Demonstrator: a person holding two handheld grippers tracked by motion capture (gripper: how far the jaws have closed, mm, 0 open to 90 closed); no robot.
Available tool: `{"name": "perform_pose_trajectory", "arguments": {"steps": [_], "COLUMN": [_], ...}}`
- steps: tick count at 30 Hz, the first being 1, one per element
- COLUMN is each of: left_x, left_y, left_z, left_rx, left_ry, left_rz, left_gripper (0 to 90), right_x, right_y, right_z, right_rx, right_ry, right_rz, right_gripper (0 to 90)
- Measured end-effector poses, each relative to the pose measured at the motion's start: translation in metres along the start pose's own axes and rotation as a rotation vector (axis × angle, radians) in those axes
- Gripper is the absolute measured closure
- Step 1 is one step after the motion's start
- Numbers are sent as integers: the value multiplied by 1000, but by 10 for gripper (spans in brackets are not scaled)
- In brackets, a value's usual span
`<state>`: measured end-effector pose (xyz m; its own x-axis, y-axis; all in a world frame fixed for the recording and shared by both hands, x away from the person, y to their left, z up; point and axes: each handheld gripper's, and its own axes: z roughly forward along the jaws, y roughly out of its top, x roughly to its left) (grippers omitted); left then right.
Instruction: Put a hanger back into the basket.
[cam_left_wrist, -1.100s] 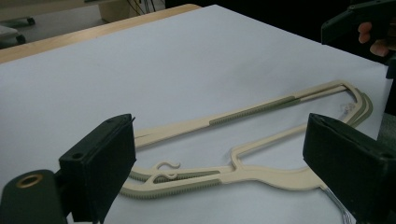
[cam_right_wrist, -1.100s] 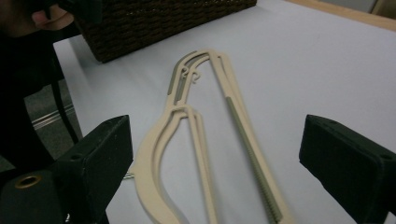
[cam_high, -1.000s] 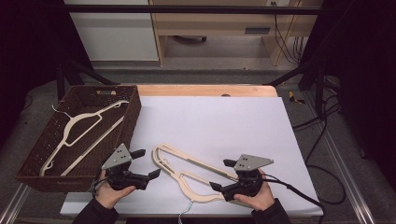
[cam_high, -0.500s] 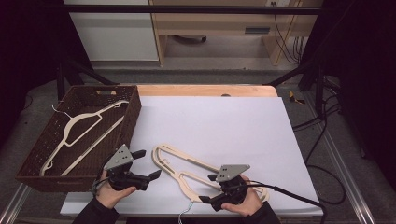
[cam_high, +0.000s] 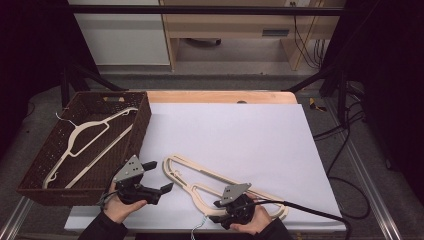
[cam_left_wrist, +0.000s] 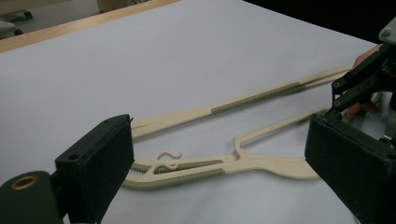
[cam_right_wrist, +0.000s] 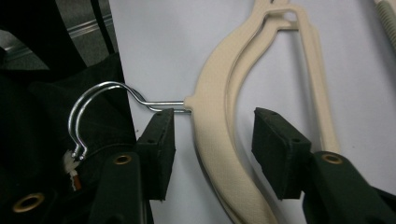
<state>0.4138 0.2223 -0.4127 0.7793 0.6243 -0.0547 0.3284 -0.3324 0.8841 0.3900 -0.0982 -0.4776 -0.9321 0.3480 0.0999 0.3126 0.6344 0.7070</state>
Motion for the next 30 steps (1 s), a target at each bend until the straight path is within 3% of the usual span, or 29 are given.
{"name": "perform_pose_trajectory", "arguments": {"steps": [3, 10, 15, 30], "left_x": [0, -1, -2, -11], "left_y": [0, -1, -2, -5], "left_z": [1, 3, 6, 19], "left_rx": [4, 12, 23, 77], "left_ry": [-2, -6, -15, -64], "left_rz": [-1, 7, 15, 84], "left_gripper": [80, 80, 81, 82], "right_x": [0, 1, -3, -11], "right_y": [-1, -2, -2, 2], "right_z": [1, 2, 1, -6], "right_rx": [4, -6, -5, -8], "right_ry": [0, -21, 10, 84], "right_rz": [-4, -72, -102, -78], "right_gripper": [588, 681, 698, 719]}}
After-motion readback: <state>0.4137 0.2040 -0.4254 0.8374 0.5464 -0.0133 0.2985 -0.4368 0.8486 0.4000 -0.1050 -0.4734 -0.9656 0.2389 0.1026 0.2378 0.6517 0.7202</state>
